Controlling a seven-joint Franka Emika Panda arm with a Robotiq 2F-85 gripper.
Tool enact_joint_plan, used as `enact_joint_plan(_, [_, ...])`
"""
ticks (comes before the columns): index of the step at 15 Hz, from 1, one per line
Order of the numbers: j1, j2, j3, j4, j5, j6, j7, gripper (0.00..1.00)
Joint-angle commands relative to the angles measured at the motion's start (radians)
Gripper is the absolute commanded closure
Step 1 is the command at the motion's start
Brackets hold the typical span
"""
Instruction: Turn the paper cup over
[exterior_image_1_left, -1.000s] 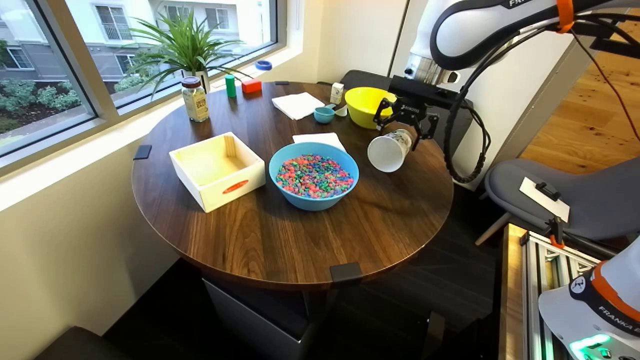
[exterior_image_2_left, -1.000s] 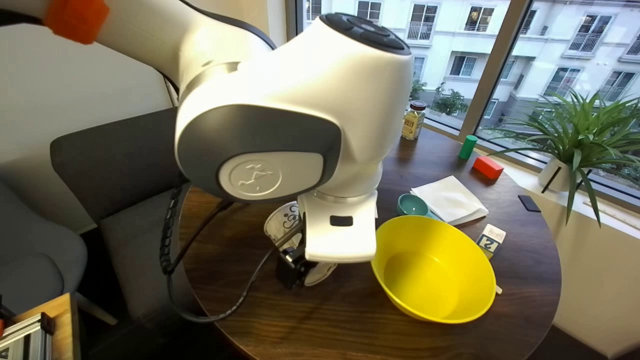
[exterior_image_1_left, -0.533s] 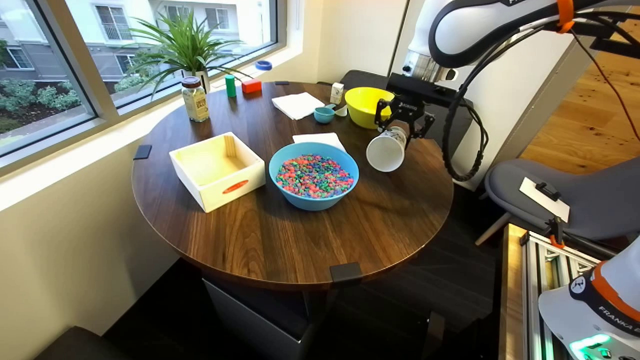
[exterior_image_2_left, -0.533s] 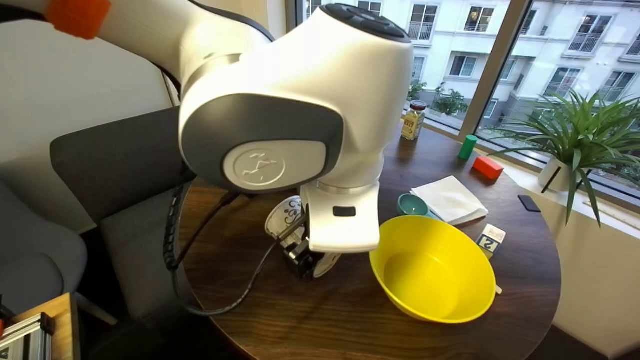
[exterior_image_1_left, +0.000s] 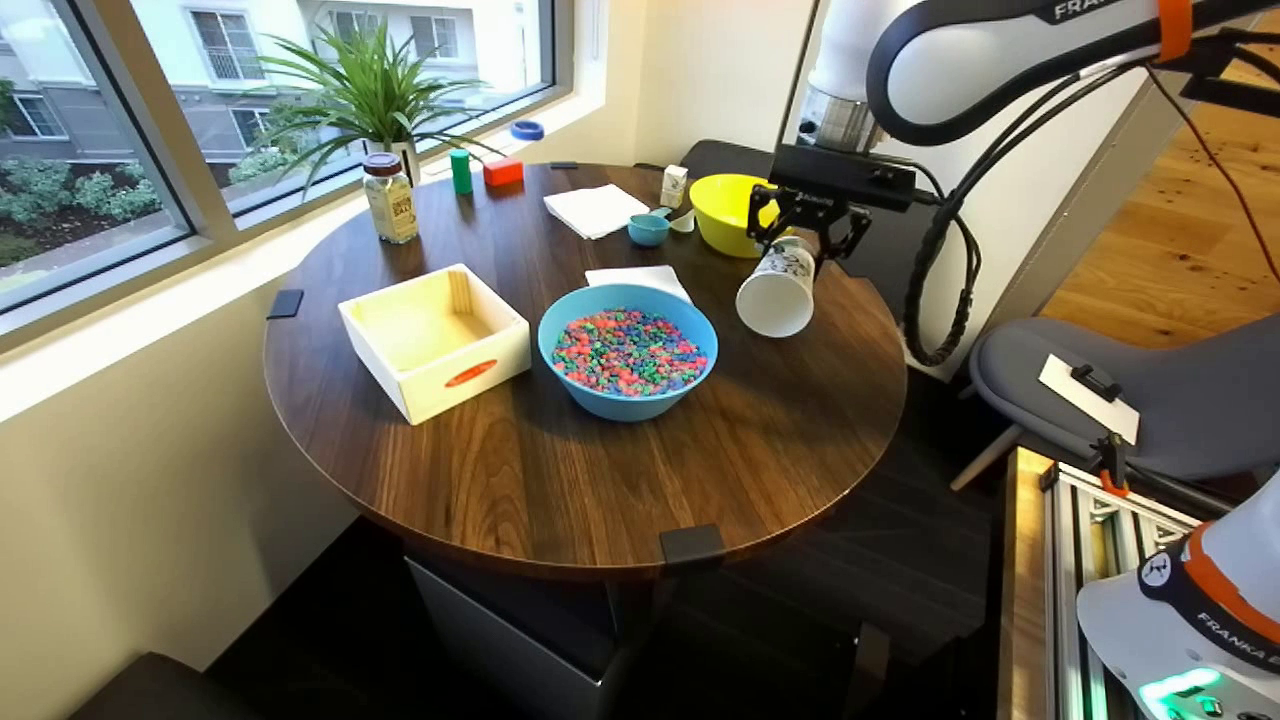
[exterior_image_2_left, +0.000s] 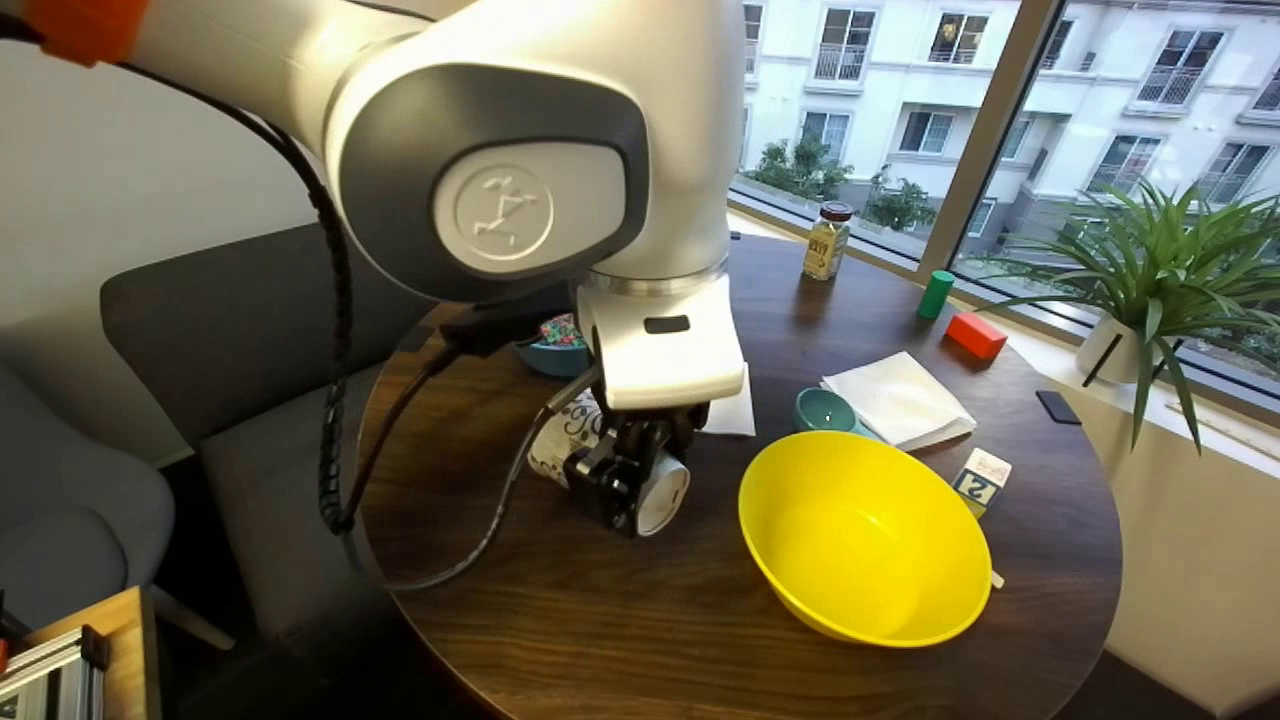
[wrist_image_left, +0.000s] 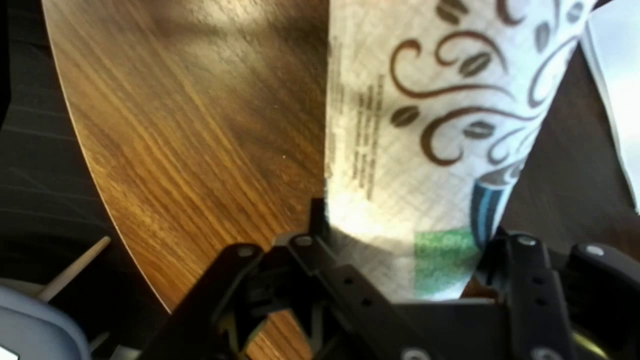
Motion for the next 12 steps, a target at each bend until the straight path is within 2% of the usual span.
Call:
enact_joint_plan(1, [0.024, -0.036, 0.033, 0.004, -0.171, -0.068, 0.125, 0.60])
enact_joint_plan(7, [0.056, -0.051, 0.096, 0.032, -0.425, -0.206, 0.268, 0.60])
enact_joint_plan(12, [0.083, -0.030, 0.131, 0.055, -0.599, -0.313, 0.321, 0.60])
